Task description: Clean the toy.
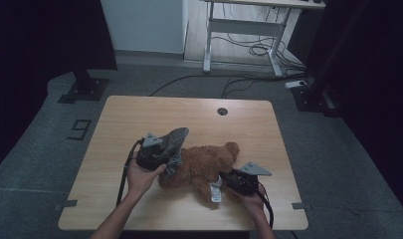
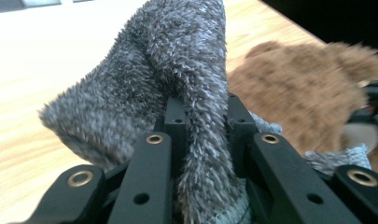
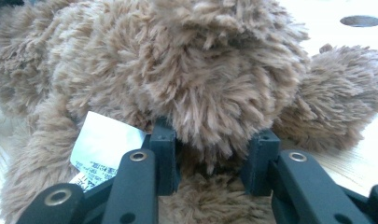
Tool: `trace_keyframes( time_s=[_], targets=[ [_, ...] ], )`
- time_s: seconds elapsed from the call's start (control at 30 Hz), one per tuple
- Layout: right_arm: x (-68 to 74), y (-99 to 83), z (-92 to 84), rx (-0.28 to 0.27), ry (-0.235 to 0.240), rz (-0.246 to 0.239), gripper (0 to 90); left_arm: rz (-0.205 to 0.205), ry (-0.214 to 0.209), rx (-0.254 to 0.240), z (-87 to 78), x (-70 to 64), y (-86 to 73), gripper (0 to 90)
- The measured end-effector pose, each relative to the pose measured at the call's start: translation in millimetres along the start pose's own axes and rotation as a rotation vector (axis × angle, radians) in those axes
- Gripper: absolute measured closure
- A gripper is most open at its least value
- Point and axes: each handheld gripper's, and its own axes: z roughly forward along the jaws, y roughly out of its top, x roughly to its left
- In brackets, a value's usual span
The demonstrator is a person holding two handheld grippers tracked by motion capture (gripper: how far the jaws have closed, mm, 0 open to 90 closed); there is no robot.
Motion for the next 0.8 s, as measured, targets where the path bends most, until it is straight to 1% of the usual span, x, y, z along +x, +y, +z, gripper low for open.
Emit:
trace_keyframes(
  time_s=[0.03, 0.1, 0.27, 0.33, 0.4, 0.47, 0.5, 0.53, 0.57, 0.6, 0.63, 0.7, 0.73, 0.77, 0.8],
  targets=[
    [-0.1, 0.0, 0.0, 0.000, 0.000, 0.000, 63.2, -0.008, 0.007, 0.001, -1.8, 4.5, -4.4, 75.6],
    [-0.6, -0.1, -0.2, 0.002, 0.000, 0.001, 63.2, -0.028, 0.021, 0.020, -4.0, 13.9, -13.9, 75.6],
    [-1.5, -0.1, -0.3, 0.002, 0.002, 0.006, 63.1, -0.089, 0.005, 0.086, -2.3, 34.6, -38.0, 75.5],
    [-1.6, 0.1, -0.5, 0.005, 0.005, 0.006, 63.1, -0.106, -0.002, 0.104, 0.5, 38.6, -44.1, 75.5],
    [-2.2, 0.4, -0.5, 0.007, 0.012, 0.007, 62.8, -0.120, -0.012, 0.117, 3.9, 39.6, -48.1, 75.4],
    [-3.6, 1.1, -0.7, 0.015, 0.033, 0.009, 59.2, -0.138, -0.026, 0.120, 6.7, 38.9, -49.3, 75.4],
    [-4.9, 1.4, -0.9, 0.019, 0.041, 0.016, 55.3, -0.140, -0.028, 0.120, 7.5, 38.5, -49.1, 75.3],
    [-6.0, 1.5, -1.3, 0.024, 0.044, 0.026, 51.6, -0.140, -0.028, 0.121, 8.3, 38.1, -48.7, 75.4],
    [-7.2, 1.7, -1.6, 0.027, 0.042, 0.045, 45.9, -0.144, -0.030, 0.122, 9.0, 37.9, -48.5, 75.3],
    [-8.6, 2.2, -1.5, 0.032, 0.034, 0.064, 40.1, -0.150, -0.035, 0.122, 10.1, 38.0, -48.5, 75.3],
    [-11.0, 2.9, 0.0, 0.041, 0.018, 0.094, 35.3, -0.151, -0.037, 0.122, 10.8, 38.3, -48.6, 75.4],
    [-15.6, 4.1, 2.7, 0.053, 0.014, 0.130, 28.0, -0.158, -0.043, 0.124, 12.5, 39.0, -49.3, 75.4],
    [-19.3, 5.7, 5.4, 0.068, 0.018, 0.153, 26.7, -0.167, -0.047, 0.121, 13.4, 39.6, -49.7, 75.5],
    [-21.9, 6.7, 7.5, 0.078, 0.037, 0.162, 28.1, -0.177, -0.058, 0.120, 14.6, 40.6, -50.2, 75.6],
    [-23.1, 7.8, 9.9, 0.092, 0.059, 0.167, 31.8, -0.194, -0.069, 0.117, 16.5, 41.1, -50.8, 75.9]
  ],
)
